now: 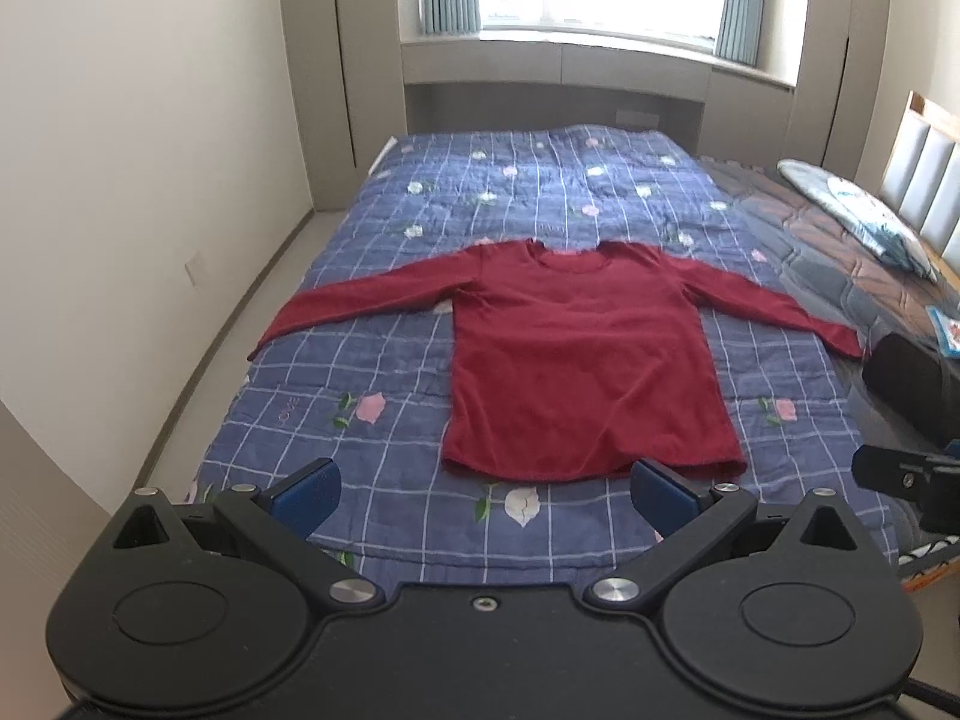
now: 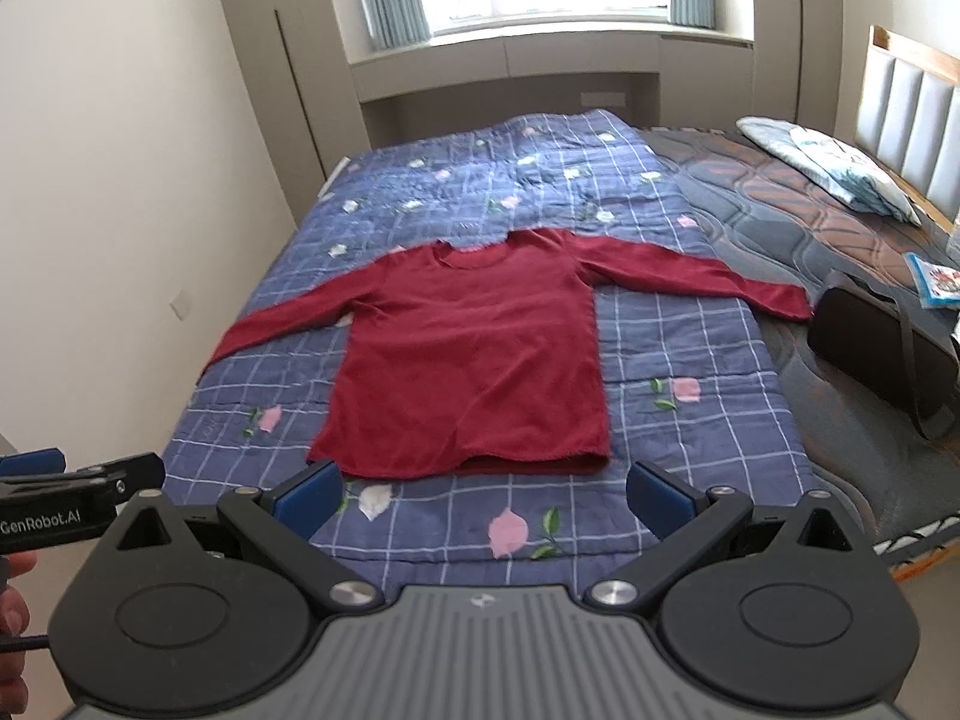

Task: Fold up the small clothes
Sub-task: 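Move the right gripper to a red sleeve cuff and grasp it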

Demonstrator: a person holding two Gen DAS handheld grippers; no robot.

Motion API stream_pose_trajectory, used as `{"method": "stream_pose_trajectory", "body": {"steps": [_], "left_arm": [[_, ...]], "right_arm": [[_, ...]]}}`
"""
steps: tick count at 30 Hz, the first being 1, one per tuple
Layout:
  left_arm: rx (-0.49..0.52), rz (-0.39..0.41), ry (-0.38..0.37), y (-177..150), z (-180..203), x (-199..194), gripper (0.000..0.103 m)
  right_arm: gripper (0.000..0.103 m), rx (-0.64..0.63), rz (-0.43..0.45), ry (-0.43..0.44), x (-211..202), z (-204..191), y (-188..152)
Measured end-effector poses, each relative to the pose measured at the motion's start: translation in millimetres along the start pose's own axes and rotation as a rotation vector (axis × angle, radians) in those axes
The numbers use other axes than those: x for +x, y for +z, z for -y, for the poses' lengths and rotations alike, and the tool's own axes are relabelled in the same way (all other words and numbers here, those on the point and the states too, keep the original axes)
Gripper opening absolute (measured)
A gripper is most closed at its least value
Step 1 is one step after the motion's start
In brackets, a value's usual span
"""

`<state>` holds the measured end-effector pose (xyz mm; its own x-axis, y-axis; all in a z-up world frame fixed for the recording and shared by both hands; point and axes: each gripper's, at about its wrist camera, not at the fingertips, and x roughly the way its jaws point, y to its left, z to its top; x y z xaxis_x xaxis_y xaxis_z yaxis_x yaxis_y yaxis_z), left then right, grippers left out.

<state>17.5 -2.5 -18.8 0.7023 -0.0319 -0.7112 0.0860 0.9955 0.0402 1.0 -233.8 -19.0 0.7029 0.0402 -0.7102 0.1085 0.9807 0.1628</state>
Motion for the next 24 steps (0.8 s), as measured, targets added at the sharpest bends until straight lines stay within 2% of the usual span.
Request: {"method": "stream_pose_trajectory", "body": {"steps": [5, 11, 17, 24], "left_arm": [[0.019, -0.044, -0.019, 4, 4, 16, 0.102], [0.031, -0.072, -0.021, 19, 14, 39, 0.102], [0.015, -0.096, 0.004, 47, 26, 75, 0.102], [-0.03, -0.126, 0.049, 97, 55, 129, 0.102]], "right_arm": [[0.103, 0.017, -0.047, -0.037, 8, 5, 11], [0.103, 0.019, -0.111, -0.127, 24, 14, 40], [0.103, -0.049, -0.063, -0.183, 40, 27, 85], [0.103, -0.067, -0.045, -0.156, 81, 70, 152]]}}
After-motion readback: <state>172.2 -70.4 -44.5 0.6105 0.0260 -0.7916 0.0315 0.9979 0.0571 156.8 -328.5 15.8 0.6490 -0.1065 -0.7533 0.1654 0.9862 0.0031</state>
